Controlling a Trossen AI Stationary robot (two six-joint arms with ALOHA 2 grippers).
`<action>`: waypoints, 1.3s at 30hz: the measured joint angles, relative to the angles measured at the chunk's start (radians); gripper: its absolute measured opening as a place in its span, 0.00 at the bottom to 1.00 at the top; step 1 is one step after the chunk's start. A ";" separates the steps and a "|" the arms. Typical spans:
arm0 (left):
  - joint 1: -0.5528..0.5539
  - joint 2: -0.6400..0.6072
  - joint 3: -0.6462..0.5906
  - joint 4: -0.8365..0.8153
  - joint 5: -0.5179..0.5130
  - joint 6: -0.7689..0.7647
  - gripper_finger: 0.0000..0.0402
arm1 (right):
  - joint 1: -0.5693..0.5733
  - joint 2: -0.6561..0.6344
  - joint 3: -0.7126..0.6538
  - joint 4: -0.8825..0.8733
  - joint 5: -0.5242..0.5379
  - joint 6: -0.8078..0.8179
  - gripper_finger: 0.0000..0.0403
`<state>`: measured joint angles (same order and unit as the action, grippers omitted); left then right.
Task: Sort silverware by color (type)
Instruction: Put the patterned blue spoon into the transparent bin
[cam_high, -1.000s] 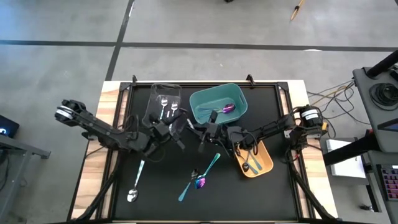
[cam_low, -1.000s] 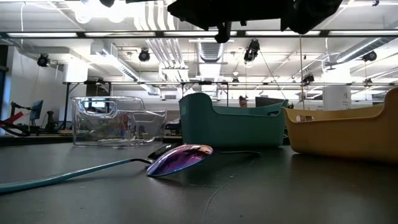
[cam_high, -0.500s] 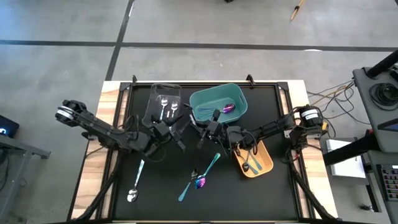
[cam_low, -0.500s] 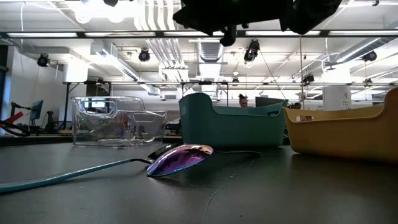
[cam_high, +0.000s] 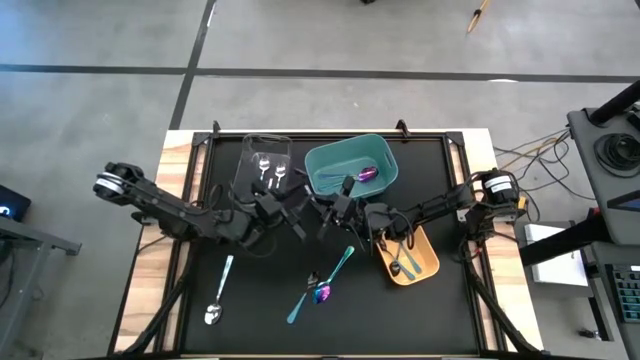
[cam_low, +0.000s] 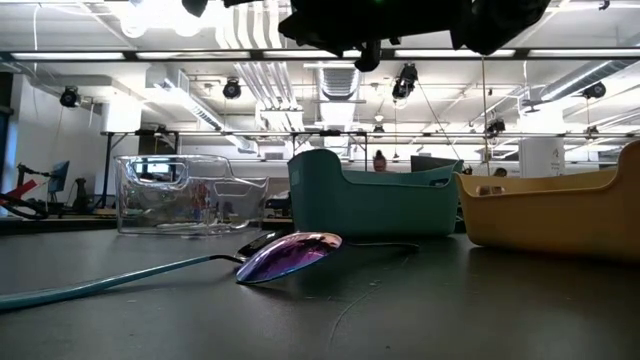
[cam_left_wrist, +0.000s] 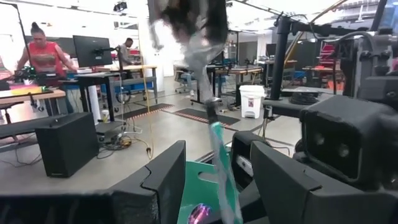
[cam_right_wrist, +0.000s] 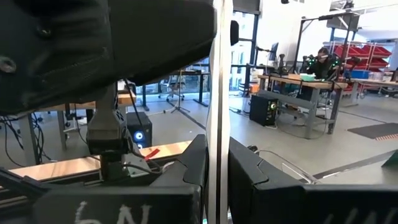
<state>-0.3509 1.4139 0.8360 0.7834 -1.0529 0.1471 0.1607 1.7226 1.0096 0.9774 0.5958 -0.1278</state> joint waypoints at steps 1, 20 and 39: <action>0.002 0.004 0.005 0.000 0.003 0.000 0.41 | 0.001 0.000 0.000 0.000 0.000 -0.002 0.06; 0.014 0.014 0.015 0.002 0.007 0.001 0.17 | 0.001 0.000 -0.002 0.000 0.007 -0.004 0.06; 0.024 0.014 0.013 -0.021 0.032 0.001 0.20 | 0.001 0.000 -0.009 -0.001 0.002 -0.040 0.06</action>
<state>-0.3269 1.4281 0.8490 0.7620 -1.0210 0.1478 0.1616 1.7226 1.0004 0.9762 0.5982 -0.1678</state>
